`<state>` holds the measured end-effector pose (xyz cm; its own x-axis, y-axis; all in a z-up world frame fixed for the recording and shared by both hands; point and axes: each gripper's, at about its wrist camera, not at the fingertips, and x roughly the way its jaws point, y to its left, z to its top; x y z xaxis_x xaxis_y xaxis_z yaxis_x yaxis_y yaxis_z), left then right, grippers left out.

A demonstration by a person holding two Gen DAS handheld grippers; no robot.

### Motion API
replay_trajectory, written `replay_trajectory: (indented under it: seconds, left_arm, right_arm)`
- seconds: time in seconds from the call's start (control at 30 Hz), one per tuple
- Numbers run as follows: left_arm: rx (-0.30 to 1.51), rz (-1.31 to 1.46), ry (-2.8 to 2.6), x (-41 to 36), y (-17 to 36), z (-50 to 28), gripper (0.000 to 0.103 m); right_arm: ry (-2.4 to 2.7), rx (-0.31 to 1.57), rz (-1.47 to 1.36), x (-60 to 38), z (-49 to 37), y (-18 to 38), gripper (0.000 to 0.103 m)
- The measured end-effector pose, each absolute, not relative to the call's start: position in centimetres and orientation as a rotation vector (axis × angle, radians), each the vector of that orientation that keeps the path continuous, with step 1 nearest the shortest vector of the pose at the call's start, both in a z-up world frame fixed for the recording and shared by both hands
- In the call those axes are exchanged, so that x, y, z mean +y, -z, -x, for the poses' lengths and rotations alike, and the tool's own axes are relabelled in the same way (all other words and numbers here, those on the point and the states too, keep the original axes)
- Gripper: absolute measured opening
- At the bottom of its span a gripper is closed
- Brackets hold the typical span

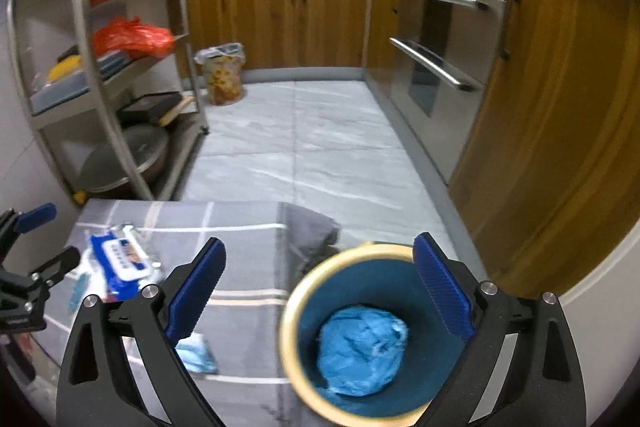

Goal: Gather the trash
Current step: 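Move both open grippers back over the remaining trash on the mat, then grasp the teal pill blister with the left gripper while the right gripper grasps the wet-wipes pack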

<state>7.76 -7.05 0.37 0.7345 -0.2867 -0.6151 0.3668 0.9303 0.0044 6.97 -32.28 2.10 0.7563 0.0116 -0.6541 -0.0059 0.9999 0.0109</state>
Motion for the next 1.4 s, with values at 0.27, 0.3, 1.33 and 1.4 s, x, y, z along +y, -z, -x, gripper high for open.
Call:
replay_trajectory:
  seconds: [0.27, 0.3, 1.33, 1.4]
  left_arm:
    - [0.670, -0.102, 0.248, -0.8, -0.2, -7.1, 0.091]
    - [0.677, -0.107, 0.231, -0.1, 0.0, -7.1, 0.091]
    - [0.999, -0.109, 0.230, 8.4, 11.4, -8.6, 0.086]
    - [0.998, -0.063, 0.227, 8.2, 11.1, -8.9, 0.086]
  right_arm:
    - [-0.130, 0.743, 0.002, -26.9, -8.0, -2.1, 0.094]
    - [-0.143, 0.755, 0.014, -26.0, -8.3, -1.9, 0.094]
    - [-0.311, 1.025, 0.123, -10.7, -16.2, 7.3, 0.094]
    - [-0.304, 1.039, 0.125, -11.0, -16.4, 7.7, 0.094]
